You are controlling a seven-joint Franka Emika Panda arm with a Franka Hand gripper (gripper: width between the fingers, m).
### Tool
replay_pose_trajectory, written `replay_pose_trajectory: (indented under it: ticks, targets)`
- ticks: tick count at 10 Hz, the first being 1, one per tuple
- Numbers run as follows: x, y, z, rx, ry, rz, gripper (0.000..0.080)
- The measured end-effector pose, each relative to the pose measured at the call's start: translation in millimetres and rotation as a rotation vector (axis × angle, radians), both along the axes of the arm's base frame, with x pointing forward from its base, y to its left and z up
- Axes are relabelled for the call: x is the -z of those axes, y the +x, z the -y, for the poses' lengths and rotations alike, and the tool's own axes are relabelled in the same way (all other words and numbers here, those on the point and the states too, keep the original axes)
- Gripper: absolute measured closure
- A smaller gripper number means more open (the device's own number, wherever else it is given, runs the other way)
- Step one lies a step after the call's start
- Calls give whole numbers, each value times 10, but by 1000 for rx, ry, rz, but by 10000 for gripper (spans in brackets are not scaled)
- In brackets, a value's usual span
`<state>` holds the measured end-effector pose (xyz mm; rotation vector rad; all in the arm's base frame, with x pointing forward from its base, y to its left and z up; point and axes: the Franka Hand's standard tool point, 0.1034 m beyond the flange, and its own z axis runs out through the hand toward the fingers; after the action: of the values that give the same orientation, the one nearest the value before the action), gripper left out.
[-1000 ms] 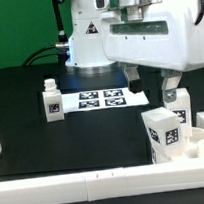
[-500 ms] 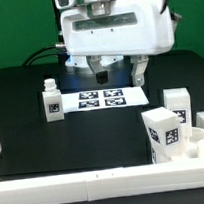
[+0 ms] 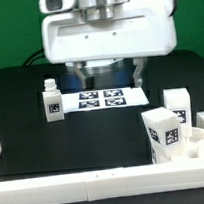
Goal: Assemble stool
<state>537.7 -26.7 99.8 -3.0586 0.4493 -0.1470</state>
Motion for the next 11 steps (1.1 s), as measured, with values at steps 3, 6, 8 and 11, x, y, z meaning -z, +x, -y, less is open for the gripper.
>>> replay_pose_trajectory:
  ticks: [3, 6, 8, 11]
  targets:
    - [61, -162, 264, -247, -47, 14, 151]
    - [92, -211, 264, -281, -35, -20, 151]
    - [189, -507, 457, -251, 33, -166, 151]
    - [324, -770, 652, -254, 63, -391, 151]
